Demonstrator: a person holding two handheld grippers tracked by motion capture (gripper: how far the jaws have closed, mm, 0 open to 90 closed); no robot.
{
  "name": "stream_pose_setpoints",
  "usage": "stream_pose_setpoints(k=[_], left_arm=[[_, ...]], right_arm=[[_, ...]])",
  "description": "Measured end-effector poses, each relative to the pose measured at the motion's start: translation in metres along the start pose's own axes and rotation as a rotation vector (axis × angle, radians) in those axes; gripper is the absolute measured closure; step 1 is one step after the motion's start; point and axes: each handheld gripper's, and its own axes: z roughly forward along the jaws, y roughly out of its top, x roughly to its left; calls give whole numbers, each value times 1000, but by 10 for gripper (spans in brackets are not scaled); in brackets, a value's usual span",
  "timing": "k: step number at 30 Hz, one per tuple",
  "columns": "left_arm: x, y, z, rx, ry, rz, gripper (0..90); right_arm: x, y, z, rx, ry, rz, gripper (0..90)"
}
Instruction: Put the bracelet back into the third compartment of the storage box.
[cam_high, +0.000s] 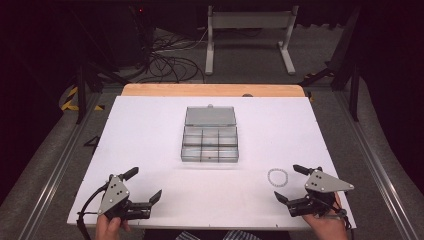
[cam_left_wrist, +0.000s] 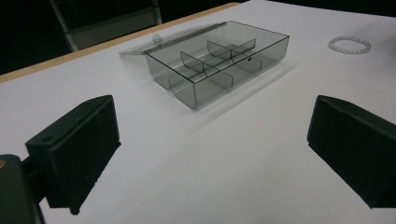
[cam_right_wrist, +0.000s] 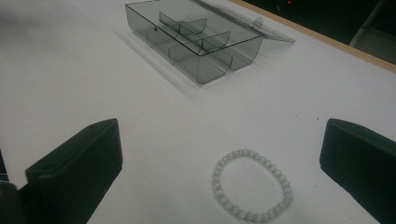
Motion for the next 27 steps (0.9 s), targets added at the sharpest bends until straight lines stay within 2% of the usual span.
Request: stream_pose_setpoints(k=[9, 13, 19, 21, 27], left_arm=[[0, 1, -2, -7, 11, 6, 31], [-2, 1, -2, 2, 28, 30, 30], [-1, 1, -2, -2, 16, 15, 28], [3, 0, -3, -12, 4, -8, 29], [5, 0, -4, -17, 5, -24, 28]], right_arm=[[3, 4, 2, 19, 10, -11, 1], [4, 6, 2, 26, 15, -16, 4], [4, 8, 3, 37, 21, -19, 12], [4, 9, 4, 43, 23, -19, 17], [4, 15, 4, 50, 33, -19, 28]])
